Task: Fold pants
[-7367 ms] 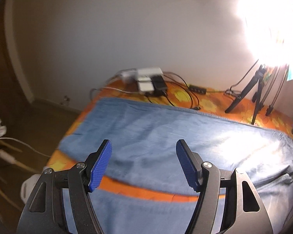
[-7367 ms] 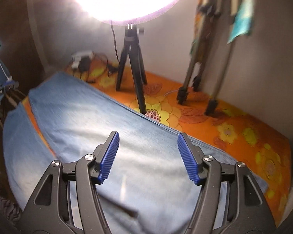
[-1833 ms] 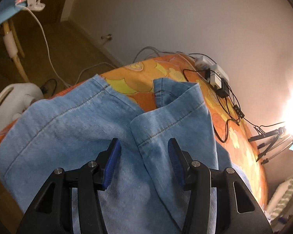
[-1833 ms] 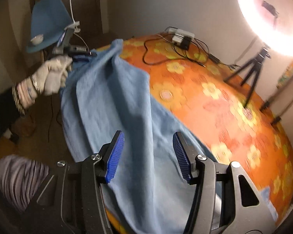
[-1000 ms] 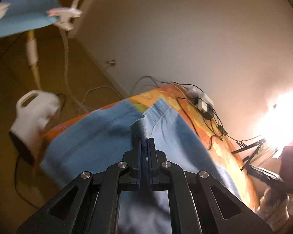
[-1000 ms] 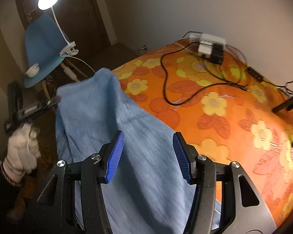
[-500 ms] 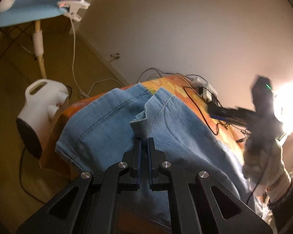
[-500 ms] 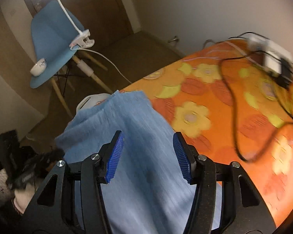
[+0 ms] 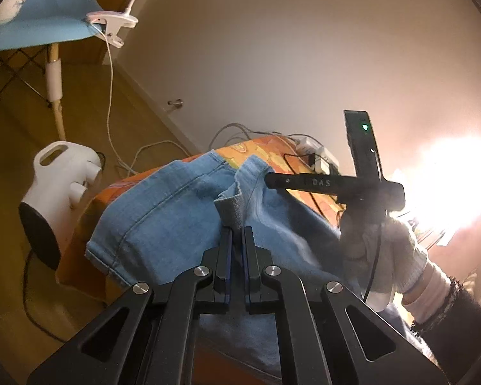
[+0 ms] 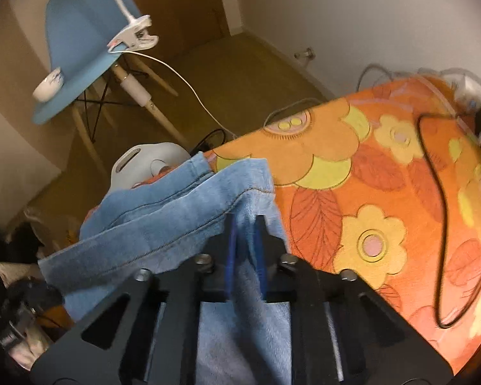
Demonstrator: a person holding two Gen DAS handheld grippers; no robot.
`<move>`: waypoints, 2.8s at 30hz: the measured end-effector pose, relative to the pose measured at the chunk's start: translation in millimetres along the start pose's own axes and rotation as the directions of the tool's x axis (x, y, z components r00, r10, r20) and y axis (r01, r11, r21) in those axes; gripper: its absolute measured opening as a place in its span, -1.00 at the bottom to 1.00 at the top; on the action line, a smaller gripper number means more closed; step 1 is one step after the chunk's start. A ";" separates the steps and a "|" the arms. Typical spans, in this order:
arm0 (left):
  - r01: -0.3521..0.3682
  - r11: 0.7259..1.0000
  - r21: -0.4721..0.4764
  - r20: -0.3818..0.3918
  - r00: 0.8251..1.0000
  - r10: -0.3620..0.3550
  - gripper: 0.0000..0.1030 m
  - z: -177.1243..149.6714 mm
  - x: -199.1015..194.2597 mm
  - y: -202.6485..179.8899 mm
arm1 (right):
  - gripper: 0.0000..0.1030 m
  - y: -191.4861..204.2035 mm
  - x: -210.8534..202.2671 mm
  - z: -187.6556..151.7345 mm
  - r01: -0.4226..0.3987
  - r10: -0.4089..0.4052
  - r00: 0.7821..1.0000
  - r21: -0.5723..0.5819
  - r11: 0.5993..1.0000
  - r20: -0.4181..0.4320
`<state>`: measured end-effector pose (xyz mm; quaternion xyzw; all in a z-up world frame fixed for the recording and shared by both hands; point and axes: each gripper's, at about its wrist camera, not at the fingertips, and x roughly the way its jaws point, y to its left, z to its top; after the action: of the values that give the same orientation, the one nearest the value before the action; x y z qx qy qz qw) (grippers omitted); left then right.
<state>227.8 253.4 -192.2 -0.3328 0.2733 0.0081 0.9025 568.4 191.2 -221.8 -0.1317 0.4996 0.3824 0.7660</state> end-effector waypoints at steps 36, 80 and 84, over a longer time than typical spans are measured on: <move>-0.093 0.982 -0.162 -0.062 0.995 0.084 -0.06 -4.8 -13.9 81.5 | -0.12 1.3 -40.5 -4.2 0.011 -0.011 1.000 -0.024 1.000 -0.007; -0.113 0.993 -0.041 -0.009 0.994 0.113 -0.69 5.5 -1.6 64.5 | -0.93 61.3 28.8 59.2 0.092 -0.082 0.993 -0.117 0.989 0.086; -0.153 0.988 -0.009 -0.031 0.988 0.153 -0.63 0.3 2.7 67.2 | -0.92 60.3 39.2 51.3 0.113 -0.107 0.993 -0.136 0.984 0.044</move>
<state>217.0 305.4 -233.4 -0.3162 0.3117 0.0738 0.8930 567.4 279.5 -220.9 -0.2046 0.4498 0.3755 0.7841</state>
